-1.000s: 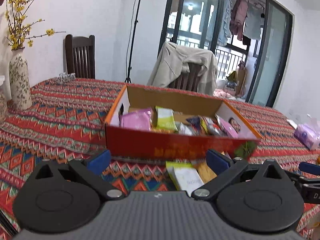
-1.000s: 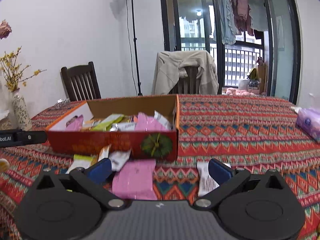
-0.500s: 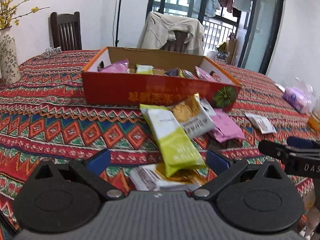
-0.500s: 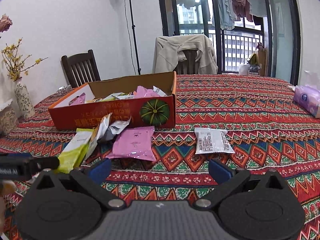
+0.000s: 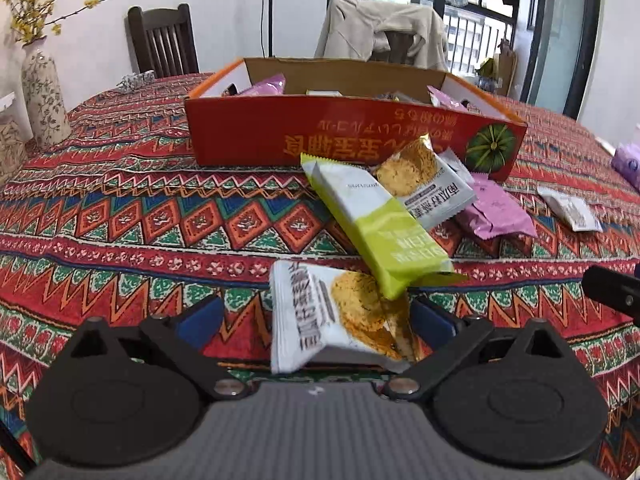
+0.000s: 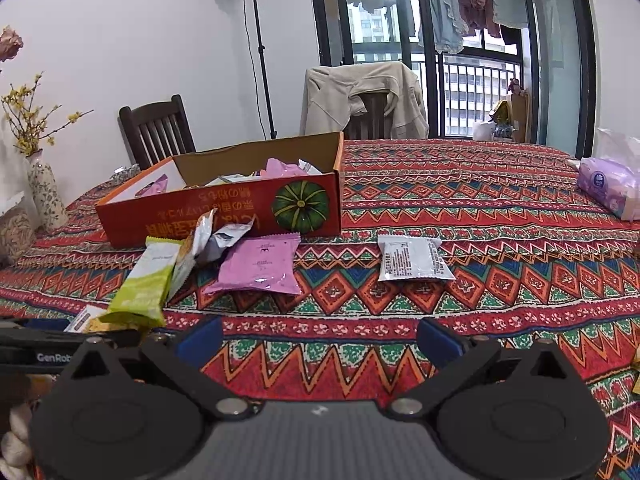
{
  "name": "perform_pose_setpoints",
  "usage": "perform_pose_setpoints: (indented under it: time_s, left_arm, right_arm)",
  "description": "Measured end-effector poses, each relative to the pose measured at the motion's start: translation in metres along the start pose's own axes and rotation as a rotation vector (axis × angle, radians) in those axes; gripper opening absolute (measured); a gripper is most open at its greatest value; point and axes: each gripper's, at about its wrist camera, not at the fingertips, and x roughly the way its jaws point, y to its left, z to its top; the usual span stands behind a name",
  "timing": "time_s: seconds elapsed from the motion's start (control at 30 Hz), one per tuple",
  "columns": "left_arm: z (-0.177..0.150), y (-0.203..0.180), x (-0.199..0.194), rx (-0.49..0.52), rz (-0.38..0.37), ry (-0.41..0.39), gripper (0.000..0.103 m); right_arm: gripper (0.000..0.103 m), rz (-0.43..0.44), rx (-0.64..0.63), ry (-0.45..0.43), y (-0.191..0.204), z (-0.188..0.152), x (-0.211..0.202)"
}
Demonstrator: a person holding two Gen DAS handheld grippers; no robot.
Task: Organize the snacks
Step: 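Grasp a white biscuit packet with the left gripper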
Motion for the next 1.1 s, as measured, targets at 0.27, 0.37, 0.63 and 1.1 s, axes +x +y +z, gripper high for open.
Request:
perform_pose_setpoints:
  time_s: [0.27, 0.37, 0.63, 1.1]
  left_arm:
    - [-0.006, 0.006, -0.013, 0.013, -0.044, -0.043, 0.05]
    - [-0.006, 0.013, -0.016, -0.006, -0.07, -0.048, 0.039]
    - [-0.011, 0.026, -0.026, -0.022, -0.102, -0.085, 0.027]
    - [-0.007, 0.057, -0.049, -0.037, -0.072, -0.197, 0.016]
  right_arm:
    - [0.103, 0.001, -0.01, 0.001, 0.007, -0.003, -0.004]
    - [0.103, 0.005, -0.024, 0.001, 0.012, -0.004, -0.006]
    - [0.103, 0.005, -0.046, 0.007, 0.023, -0.006, -0.008]
    - [0.103, 0.004, -0.069, 0.017, 0.035, -0.004, -0.004]
